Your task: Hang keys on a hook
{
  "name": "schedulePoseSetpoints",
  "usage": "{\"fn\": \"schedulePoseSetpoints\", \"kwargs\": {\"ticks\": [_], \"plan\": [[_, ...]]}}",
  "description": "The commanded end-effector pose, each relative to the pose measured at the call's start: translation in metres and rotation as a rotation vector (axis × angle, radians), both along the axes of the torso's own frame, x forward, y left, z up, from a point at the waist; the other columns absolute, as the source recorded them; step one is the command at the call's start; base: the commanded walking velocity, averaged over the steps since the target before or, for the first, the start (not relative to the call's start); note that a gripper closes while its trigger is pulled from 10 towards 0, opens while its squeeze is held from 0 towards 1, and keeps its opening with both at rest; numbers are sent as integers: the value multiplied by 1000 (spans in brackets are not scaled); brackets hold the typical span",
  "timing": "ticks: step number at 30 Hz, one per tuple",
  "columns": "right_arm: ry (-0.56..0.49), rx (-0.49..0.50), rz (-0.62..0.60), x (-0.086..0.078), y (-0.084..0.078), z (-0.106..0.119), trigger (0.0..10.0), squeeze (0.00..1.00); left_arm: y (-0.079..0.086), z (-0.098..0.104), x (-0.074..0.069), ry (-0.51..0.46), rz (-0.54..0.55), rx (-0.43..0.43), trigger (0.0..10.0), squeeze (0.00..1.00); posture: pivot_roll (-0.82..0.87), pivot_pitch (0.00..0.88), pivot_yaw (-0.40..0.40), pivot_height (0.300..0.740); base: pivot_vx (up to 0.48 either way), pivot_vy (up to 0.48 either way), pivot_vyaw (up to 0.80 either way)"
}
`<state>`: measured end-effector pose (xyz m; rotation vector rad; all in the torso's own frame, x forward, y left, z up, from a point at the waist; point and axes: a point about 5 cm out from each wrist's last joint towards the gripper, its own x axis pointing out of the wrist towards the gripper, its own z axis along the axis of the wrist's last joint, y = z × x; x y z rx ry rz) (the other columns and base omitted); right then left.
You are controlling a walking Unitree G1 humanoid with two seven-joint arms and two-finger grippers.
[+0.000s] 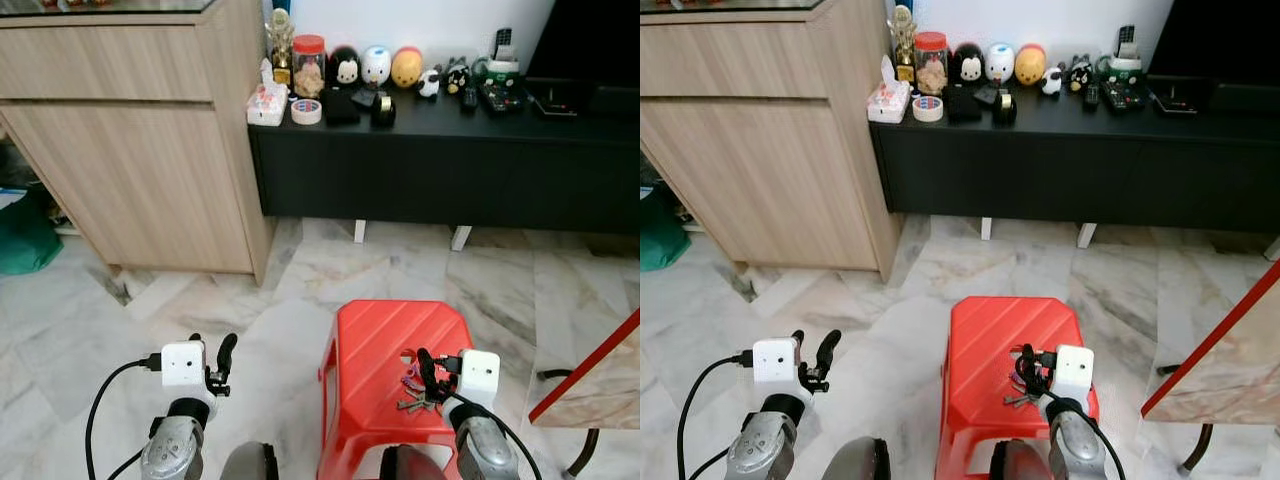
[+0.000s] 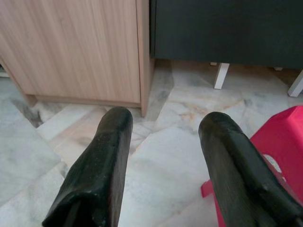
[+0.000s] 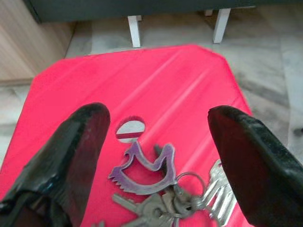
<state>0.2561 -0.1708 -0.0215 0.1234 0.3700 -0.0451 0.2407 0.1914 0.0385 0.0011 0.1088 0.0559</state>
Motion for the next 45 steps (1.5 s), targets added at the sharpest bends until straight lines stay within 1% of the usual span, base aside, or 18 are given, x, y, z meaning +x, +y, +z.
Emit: {"fn": "schedulePoseSetpoints", "kwargs": {"ticks": [1,4,5,6,7,9,10,11,12,14,16,19,23,27,35,37,40,45], "plan": [[14,12,0,3,2,0,10000,0,2,-5,-3,19,10,8,10000,0,82,48,-30,607,0,0,0],[36,27,-14,5,3,0,10000,0,3,-5,-4,21,11,10,10000,0,84,56,-29,607,0,0,0],[57,62,-65,5,0,-2,10000,0,4,-4,-4,21,12,11,10000,0,85,62,-27,607,0,0,0],[57,62,-65,5,0,-2,10000,0,4,-4,-4,21,12,11,10000,0,85,62,-27,607,0,0,0],[75,83,-95,5,-2,-3,10000,0,4,-4,-4,22,14,12,10000,0,86,68,-24,607,0,0,0],[94,100,-109,5,-2,-4,10000,0,5,-4,-4,23,14,14,10000,0,87,71,-23,607,0,0,0],[141,107,-118,5,-2,-7,10000,0,5,-4,-4,25,12,19,10000,0,87,74,-21,607,0,0,0],[163,104,-116,5,-2,-8,10000,0,6,-4,-3,26,9,23,10000,0,88,77,-22,607,0,0,0],[163,104,-116,5,-2,-8,10000,0,6,-4,-3,26,9,23,10000,0,88,77,-22,607,0,0,0],[170,150,-112,6,1,-8,10000,0,8,-4,-3,27,16,24,10000,0,94,79,-22,607,0,0,0],[173,154,-113,7,1,-8,10000,0,9,-4,-3,27,16,24,10000,0,94,79,-22,607,0,0,0],[210,145,-134,5,0,-11,10000,0,10,-4,-4,31,20,27,10000,0,95,82,-21,607,0,0,0],[239,144,-192,-3,-6,-17,10000,0,11,-5,-6,37,20,30,10000,0,92,84,-21,607,0,0,0],[249,148,-216,-8,-10,-20,10000,0,11,-5,-5,39,19,30,10000,0,92,85,-20,607,0,0,0],[282,161,-194,-18,-9,-27,10000,0,12,-7,-5,43,19,31,10000,0,87,86,-22,607,0,0,0],[336,140,-174,-25,-9,-33,10000,0,12,-7,-5,43,19,33,10000,0,88,85,-22,607,0,0,0],[339,155,-177,-25,-8,-34,10000,0,12,-7,-5,45,17,30,10000,0,91,83,-21,607,0,0,0],[353,149,-160,-24,-5,-34,10000,0,11,-7,-5,43,17,30,10000,0,94,78,-23,607,0,0,0]]}}
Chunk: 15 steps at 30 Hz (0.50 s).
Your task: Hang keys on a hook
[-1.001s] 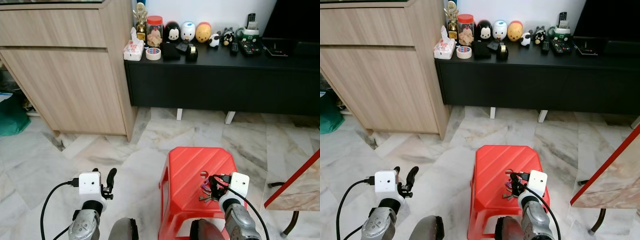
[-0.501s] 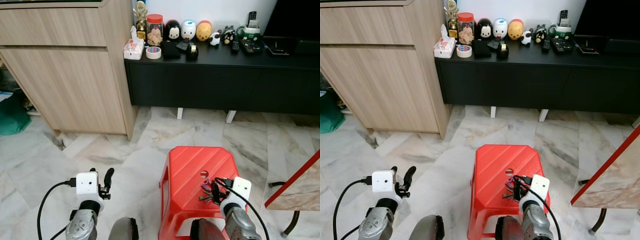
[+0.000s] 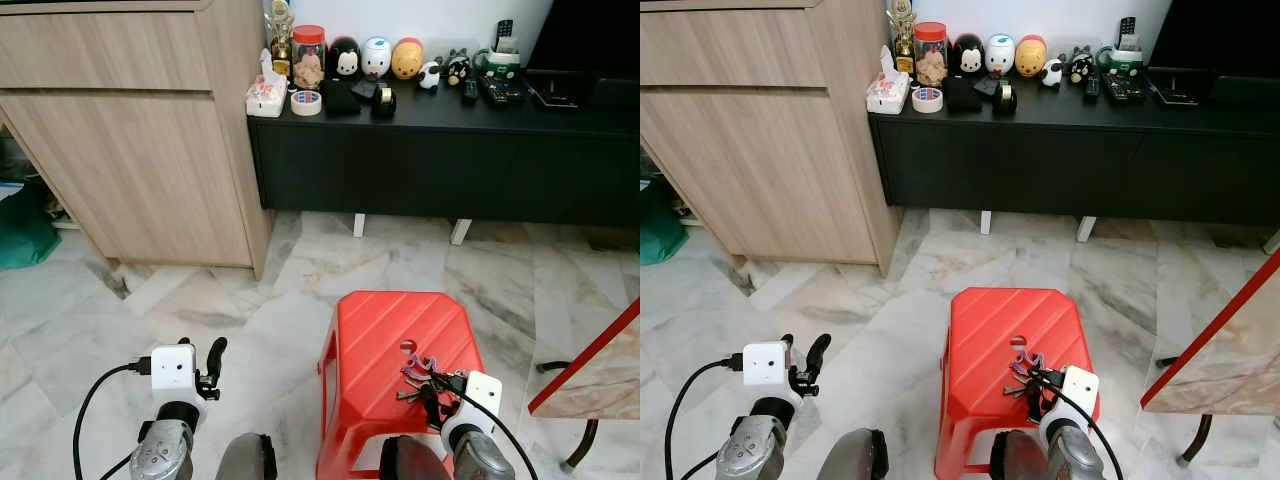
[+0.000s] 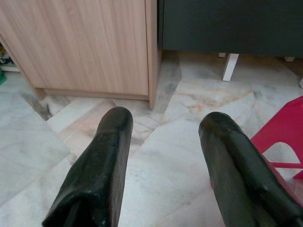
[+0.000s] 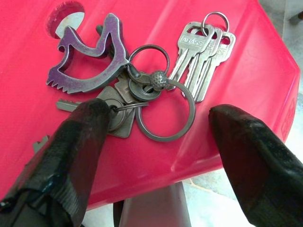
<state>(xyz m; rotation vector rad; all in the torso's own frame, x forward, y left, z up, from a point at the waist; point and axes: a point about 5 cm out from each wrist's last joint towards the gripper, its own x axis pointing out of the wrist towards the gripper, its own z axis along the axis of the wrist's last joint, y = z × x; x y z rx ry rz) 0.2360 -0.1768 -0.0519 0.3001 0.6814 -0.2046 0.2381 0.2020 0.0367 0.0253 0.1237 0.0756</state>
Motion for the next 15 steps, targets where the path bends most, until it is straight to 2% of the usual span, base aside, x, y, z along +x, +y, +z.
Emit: {"fn": "schedulePoseSetpoints", "kwargs": {"ticks": [1,9,10,11,12,15], "plan": [[37,2,15,-3,2,-3,10000,0,1,-5,-2,27,0,5,10000,0,96,76,-23,607,0,0,0],[40,17,31,-1,5,-3,10000,0,0,-5,-3,27,-3,10,10000,0,96,76,-22,607,0,0,0],[37,22,37,0,6,-2,3098,0,0,-5,-3,27,-4,10,10000,0,96,76,-22,607,0,0,0],[36,26,41,0,7,-2,431,0,0,-5,-3,27,-4,10,10000,0,96,76,-22,607,0,0,0],[35,29,46,0,8,-2,0,0,0,-5,-2,27,-4,11,10000,0,96,76,-22,607,0,0,0],[31,38,57,1,11,-2,0,0,0,-5,-2,27,-5,12,10000,0,95,76,-21,607,0,0,0]]}}
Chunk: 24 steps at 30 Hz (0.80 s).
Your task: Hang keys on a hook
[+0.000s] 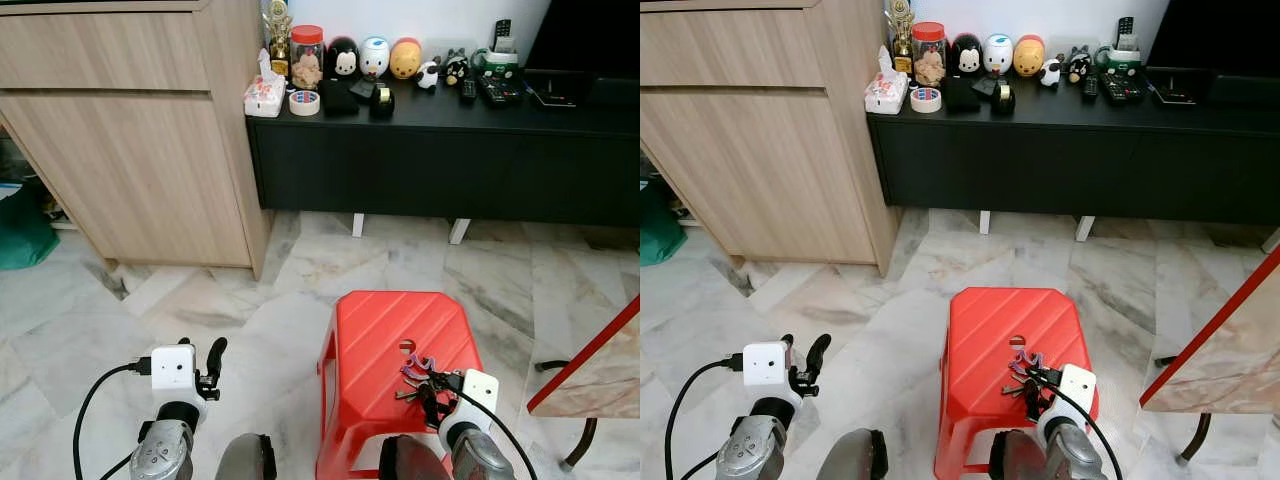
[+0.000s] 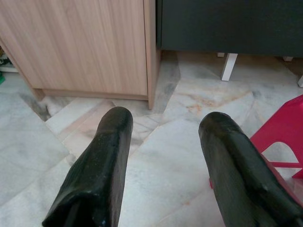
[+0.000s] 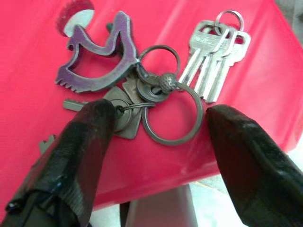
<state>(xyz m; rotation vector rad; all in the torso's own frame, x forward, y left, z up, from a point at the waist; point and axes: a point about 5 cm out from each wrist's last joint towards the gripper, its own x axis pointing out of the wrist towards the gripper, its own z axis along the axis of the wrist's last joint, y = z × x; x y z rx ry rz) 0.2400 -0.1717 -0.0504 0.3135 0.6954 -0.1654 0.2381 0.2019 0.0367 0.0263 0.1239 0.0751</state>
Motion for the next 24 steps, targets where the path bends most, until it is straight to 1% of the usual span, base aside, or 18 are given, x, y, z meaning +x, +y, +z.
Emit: {"fn": "schedulePoseSetpoints", "kwargs": {"ticks": [1,6,12,17,24], "plan": [[23,14,27,-3,7,-3,0,0,0,-5,-2,27,-6,11,10000,0,96,76,-20,607,0,0,0],[16,26,37,-1,11,-2,0,0,-1,-4,-1,28,-13,19,10000,0,97,76,-20,607,0,0,0],[7,32,41,1,13,-1,0,0,-2,-4,-1,28,-14,24,10000,0,99,77,-21,607,0,0,0],[-25,25,33,4,12,2,0,0,-2,-5,0,35,-13,28,10000,0,98,79,-20,607,0,0,0],[-109,28,17,14,12,12,0,0,-1,-5,1,35,-8,24,10000,0,99,80,-19,607,0,0,0]]}}
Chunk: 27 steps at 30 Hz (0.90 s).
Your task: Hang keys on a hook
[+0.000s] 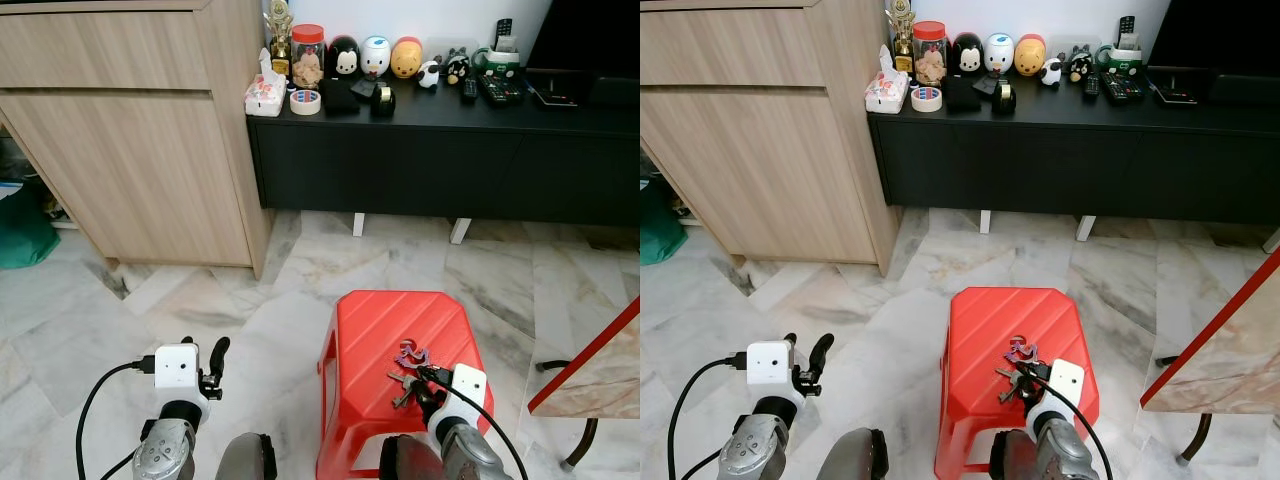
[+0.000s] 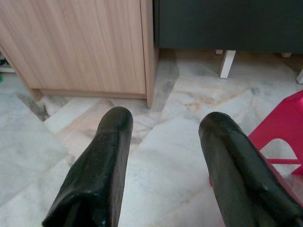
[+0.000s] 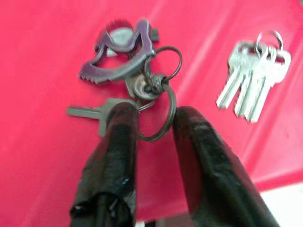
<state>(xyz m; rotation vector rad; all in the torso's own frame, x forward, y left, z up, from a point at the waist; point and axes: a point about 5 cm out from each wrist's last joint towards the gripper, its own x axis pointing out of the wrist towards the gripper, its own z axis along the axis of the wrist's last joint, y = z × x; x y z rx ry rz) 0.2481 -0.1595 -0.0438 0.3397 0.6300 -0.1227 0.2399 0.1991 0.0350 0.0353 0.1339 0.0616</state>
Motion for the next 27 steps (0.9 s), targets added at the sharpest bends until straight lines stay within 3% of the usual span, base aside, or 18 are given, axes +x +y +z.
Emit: {"fn": "schedulePoseSetpoints", "kwargs": {"ticks": [1,8,19,20,21,22,23,24,25,27], "plan": [[-43,-5,-6,6,-1,6,0,0,2,-3,-1,24,6,16,10000,0,99,80,-19,607,0,0,0],[-144,-31,27,16,2,17,0,0,2,-4,1,27,10,16,10000,0,98,72,-20,607,0,0,0],[-123,-34,56,14,5,15,0,0,1,-5,1,28,13,16,10000,0,99,66,-27,607,0,0,0],[-120,-36,57,14,5,14,3255,0,1,-5,1,29,13,17,10000,0,98,65,-27,607,0,0,0],[-116,-46,58,13,4,14,7725,0,1,-6,1,30,14,18,10000,0,99,65,-29,607,0,0,0],[-120,-38,51,13,4,14,10000,0,1,-6,1,29,15,19,10000,0,99,65,-29,607,0,0,0],[-123,-31,45,13,4,14,10000,0,1,-6,0,29,15,19,10000,0,98,65,-29,607,0,0,0],[-134,-26,38,13,4,14,10000,816,1,-6,0,29,16,19,10000,0,99,64,-31,607,0,0,0],[-171,7,11,14,3,17,10000,1000,1,-6,0,29,17,19,10000,0,100,64,-32,607,0,0,0],[-217,42,-22,17,0,21,10000,1000,1,-6,0,30,18,19,10000,0,97,63,-32,607,0,0,0]]}}
